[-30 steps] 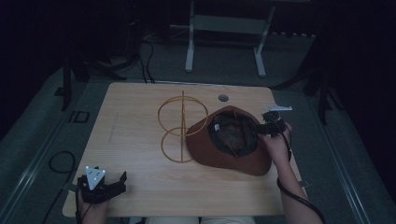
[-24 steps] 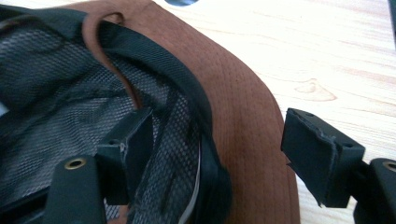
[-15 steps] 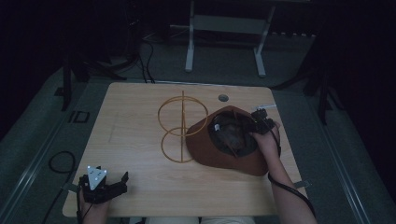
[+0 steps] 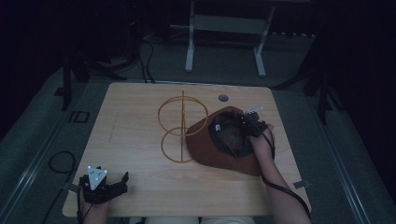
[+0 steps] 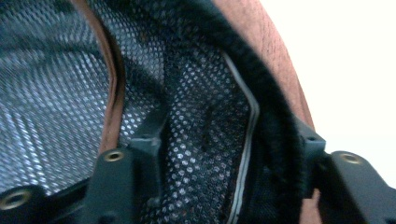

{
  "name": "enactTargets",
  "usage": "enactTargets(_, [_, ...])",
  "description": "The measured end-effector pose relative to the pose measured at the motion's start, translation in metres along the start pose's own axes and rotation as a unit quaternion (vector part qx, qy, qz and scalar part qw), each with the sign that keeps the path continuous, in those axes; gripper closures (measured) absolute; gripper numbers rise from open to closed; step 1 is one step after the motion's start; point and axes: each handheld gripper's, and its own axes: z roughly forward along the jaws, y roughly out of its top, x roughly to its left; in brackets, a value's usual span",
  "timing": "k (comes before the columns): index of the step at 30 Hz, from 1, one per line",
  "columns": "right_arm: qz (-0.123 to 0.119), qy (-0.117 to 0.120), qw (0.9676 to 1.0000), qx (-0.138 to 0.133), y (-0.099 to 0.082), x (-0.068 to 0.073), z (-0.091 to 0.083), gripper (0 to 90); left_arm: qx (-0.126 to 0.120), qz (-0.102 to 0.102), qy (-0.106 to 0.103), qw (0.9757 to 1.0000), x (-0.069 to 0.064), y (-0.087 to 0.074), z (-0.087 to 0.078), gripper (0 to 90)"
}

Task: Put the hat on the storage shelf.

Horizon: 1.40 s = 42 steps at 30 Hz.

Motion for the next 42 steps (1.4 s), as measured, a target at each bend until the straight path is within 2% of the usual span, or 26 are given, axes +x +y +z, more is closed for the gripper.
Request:
enactTargets(4, [0.009,-0.016,0.9998,0.0,-0.001,-0.001,0.001,62.5,0.004,-0.004,0.002,1.0,0.001,0.0,0.0,2.0])
enactTargets(7, [0.001,-0.036,0.9993,-0.003,-0.003,0.001,0.001,78.7,0.005,-0.008,0.001,1.0,0.002,0.0,0.0,2.0])
enactTargets(8, [0.003,-0.037,0.9993,-0.005,-0.003,0.0,-0.001,81.2,0.006,-0.008,-0.002,0.9999,0.002,0.0,0.0,2.1])
enactTargets(11, [0.028,-0.03,0.9988,-0.028,-0.004,-0.007,-0.01,83.4,0.006,-0.001,-0.001,1.0,0.001,0.0,0.0,2.0])
enactTargets(13, [0.051,-0.032,0.9969,-0.052,-0.005,-0.014,-0.019,83.6,0.002,0.004,0.001,1.0,-0.001,0.001,-0.001,2.0])
enactTargets(16, [0.08,-0.015,0.993,-0.086,-0.007,-0.025,-0.036,84.1,0.004,0.013,0.003,0.9999,-0.003,0.002,-0.001,2.0])
enactTargets(18, [0.096,-0.007,0.9898,-0.105,-0.008,-0.031,-0.047,84.1,0.008,0.025,-0.005,0.9996,-0.008,0.003,0.0,2.1])
enactTargets(19, [0.096,-0.007,0.9898,-0.105,-0.008,-0.031,-0.047,84.1,0.008,0.025,-0.005,0.9996,-0.008,0.003,0.0,2.0])
enactTargets(20, [0.101,-0.003,0.9885,-0.112,-0.008,-0.034,-0.052,84.2,0.01,0.03,-0.014,0.9994,-0.011,0.004,0.001,2.0])
enactTargets(22, [0.108,0.002,0.9852,-0.134,-0.01,-0.043,-0.068,84.2,0.009,0.033,-0.019,0.9992,-0.014,0.007,0.001,2.1])
enactTargets(24, [0.115,0.014,0.9829,-0.143,-0.011,-0.047,-0.075,84.2,0.007,0.033,-0.029,0.999,-0.018,0.01,0.001,2.1])
enactTargets(26, [0.116,0.016,0.9809,-0.155,-0.013,-0.05,-0.085,84.2,0.005,0.038,-0.044,0.9983,-0.024,0.013,0.0,2.1])
enactTargets(27, [0.122,0.024,0.9787,-0.163,-0.014,-0.053,-0.091,84.2,0.005,0.042,-0.048,0.998,-0.027,0.015,0.0,2.1])
enactTargets(32, [0.133,0.038,0.9726,-0.187,-0.02,-0.059,-0.11,84.1,0.003,0.059,-0.083,0.9948,-0.046,0.028,-0.003,3.5])
enactTargets(34, [0.131,0.036,0.9722,-0.191,-0.023,-0.06,-0.117,84.0,0.004,0.065,-0.102,0.9926,-0.055,0.034,-0.003,3.5])
enactTargets(36, [0.132,0.047,0.9708,-0.195,-0.026,-0.06,-0.122,84.1,0.005,0.073,-0.115,0.9907,-0.066,0.039,-0.004,3.5])
enactTargets(41, [0.126,0.048,0.9711,-0.197,-0.034,-0.057,-0.131,84.0,0.013,0.093,-0.156,0.9832,-0.093,0.051,-0.002,3.6])
enactTargets(42, [0.124,0.049,0.9709,-0.199,-0.035,-0.057,-0.133,84.0,0.013,0.104,-0.167,0.9803,-0.099,0.053,-0.002,4.3])
